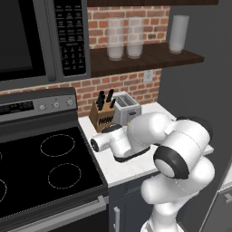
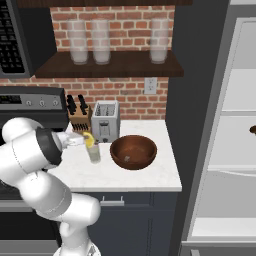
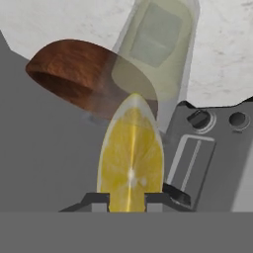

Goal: Grab a lemon wedge from the fridge and one ice cube from the ice bowl, and put them in the glass of lemonade.

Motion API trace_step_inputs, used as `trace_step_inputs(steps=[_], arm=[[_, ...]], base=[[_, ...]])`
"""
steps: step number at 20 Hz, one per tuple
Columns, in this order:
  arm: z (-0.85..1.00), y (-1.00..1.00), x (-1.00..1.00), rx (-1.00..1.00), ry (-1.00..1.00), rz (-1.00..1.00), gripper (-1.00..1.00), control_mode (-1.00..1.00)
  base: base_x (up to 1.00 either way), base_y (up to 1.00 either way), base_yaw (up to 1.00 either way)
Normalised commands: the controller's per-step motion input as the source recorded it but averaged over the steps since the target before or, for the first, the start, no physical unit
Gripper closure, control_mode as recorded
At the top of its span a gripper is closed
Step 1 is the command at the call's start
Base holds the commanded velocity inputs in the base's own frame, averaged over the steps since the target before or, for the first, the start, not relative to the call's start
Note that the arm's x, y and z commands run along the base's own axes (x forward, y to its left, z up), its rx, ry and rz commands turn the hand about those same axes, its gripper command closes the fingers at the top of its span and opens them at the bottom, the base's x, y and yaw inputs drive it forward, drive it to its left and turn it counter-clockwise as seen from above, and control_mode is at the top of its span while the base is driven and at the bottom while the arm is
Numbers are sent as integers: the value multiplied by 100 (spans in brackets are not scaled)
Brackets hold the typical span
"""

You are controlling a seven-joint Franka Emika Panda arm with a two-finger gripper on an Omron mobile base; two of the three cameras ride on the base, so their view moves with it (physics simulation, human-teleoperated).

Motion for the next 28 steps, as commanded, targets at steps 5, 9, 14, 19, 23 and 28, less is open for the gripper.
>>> trace_step_inputs(steps=[5, 9, 14, 19, 23, 28], arm=[[0, 7, 0, -1, 0, 0, -100, -100], [0, -1, 0, 0, -2, 0, -100, -100], [1, -13, 0, 0, -5, 0, -100, -100], [44, -4, -15, 0, -9, 0, -100, -100], [69, 0, -54, 0, -13, 0, -100, -100], [66, 0, -83, 11, -13, 0, -100, -100]], base=[[0, 0, 0], [0, 0, 0], [0, 0, 0], [0, 0, 0], [0, 0, 0], [0, 0, 0]])
